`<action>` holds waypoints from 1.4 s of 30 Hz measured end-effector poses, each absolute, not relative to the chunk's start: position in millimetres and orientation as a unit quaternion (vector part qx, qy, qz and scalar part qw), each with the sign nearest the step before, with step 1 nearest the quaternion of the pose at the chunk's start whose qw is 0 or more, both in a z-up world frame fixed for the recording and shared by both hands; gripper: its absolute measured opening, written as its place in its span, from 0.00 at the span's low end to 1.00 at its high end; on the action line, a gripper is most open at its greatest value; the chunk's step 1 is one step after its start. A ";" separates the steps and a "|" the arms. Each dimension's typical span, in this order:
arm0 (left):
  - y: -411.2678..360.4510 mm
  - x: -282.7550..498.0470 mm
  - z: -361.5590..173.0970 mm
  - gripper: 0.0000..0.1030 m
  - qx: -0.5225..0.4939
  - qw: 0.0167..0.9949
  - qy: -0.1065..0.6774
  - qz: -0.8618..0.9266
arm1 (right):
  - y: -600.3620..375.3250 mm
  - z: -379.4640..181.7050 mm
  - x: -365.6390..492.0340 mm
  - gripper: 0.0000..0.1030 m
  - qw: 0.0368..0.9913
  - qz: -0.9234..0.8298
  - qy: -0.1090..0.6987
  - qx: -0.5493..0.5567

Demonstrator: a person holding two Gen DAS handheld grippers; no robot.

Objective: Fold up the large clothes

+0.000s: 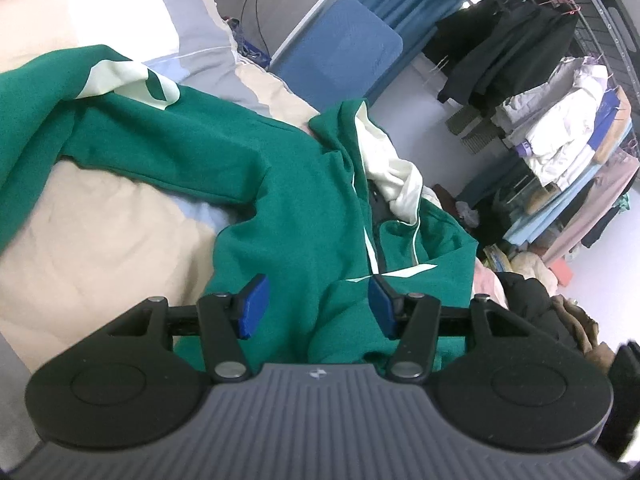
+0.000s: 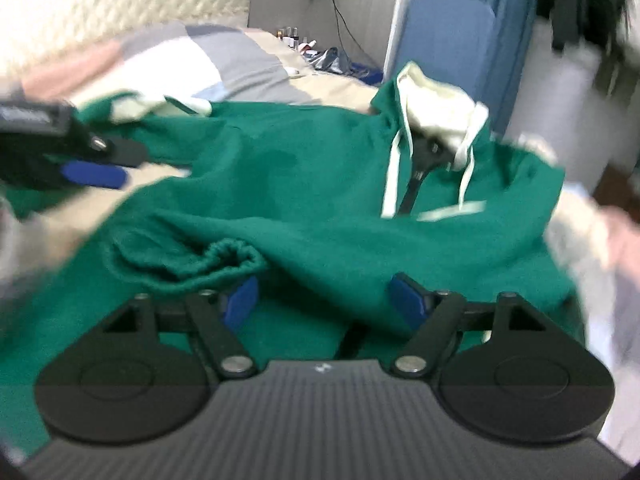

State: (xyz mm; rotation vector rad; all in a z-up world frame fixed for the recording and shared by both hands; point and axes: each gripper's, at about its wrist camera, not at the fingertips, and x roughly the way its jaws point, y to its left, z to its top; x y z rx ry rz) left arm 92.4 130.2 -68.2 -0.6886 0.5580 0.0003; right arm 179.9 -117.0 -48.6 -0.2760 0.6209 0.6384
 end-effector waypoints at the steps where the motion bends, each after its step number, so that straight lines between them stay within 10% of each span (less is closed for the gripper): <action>1: 129.7 92.0 -68.0 0.60 -0.334 0.903 0.271 -0.001 | -130.6 -45.6 177.5 0.73 0.891 0.314 0.311 -0.101; 23: 109.7 112.4 -89.9 0.61 -0.299 0.904 0.306 0.020 | -268.5 -145.7 320.2 0.74 0.828 0.130 0.354 0.414; 28: 102.0 119.8 -93.1 0.61 -0.292 0.905 0.309 0.010 | -267.3 -135.3 335.4 0.26 0.835 0.143 0.372 0.379; 42: 59.6 138.1 -97.0 0.61 -0.226 0.926 0.296 -0.066 | -354.5 -154.7 340.7 0.15 0.850 0.088 0.232 0.465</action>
